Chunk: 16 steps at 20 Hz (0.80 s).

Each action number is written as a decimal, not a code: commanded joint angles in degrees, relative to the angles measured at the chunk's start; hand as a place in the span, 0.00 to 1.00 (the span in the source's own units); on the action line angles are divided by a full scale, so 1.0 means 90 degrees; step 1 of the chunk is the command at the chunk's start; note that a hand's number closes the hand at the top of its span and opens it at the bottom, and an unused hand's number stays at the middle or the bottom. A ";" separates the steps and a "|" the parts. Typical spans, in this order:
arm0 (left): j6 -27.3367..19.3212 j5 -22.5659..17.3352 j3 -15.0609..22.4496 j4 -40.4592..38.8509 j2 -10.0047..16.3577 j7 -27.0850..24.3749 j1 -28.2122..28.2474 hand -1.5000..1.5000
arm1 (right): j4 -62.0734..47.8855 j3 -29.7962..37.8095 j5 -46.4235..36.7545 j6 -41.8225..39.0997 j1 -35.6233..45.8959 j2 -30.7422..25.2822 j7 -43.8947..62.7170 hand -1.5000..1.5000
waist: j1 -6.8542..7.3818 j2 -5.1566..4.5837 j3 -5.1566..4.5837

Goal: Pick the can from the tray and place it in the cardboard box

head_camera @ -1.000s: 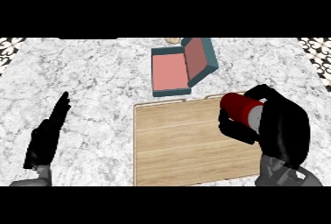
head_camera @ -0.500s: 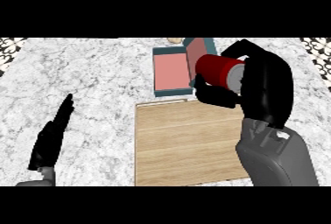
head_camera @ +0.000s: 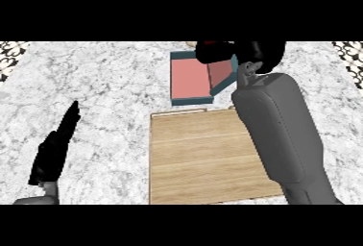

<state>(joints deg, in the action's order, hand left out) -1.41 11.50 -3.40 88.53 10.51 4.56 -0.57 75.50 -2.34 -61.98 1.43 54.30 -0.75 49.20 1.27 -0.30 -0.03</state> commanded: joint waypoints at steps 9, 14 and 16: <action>0.0024 0.0052 0.0109 0.0068 -0.0130 -0.0037 -0.0041 0.50 | -0.4277 0.0967 0.0377 0.1518 0.1535 -0.0029 -0.1056 1.00 | 0.0169 -0.0071 -0.0001; 0.0129 -0.0054 -0.0116 -0.0147 0.0044 0.0138 -0.0430 0.50 | -0.5233 0.1585 0.0743 0.1858 0.2123 -0.0115 -0.0987 0.00 | 0.0172 -0.0085 0.0001; 0.0042 0.0087 0.0122 -0.0012 -0.0142 -0.0232 0.0040 0.50 | -0.5670 0.1669 0.0742 0.2417 0.1910 -0.0091 -0.1375 0.00 | 0.0246 -0.0103 0.0001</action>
<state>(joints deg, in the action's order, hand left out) -1.20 12.20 -2.79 88.16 9.63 4.28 -1.82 31.38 9.87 -56.50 18.83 69.60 -1.56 38.47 2.89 -1.05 -0.02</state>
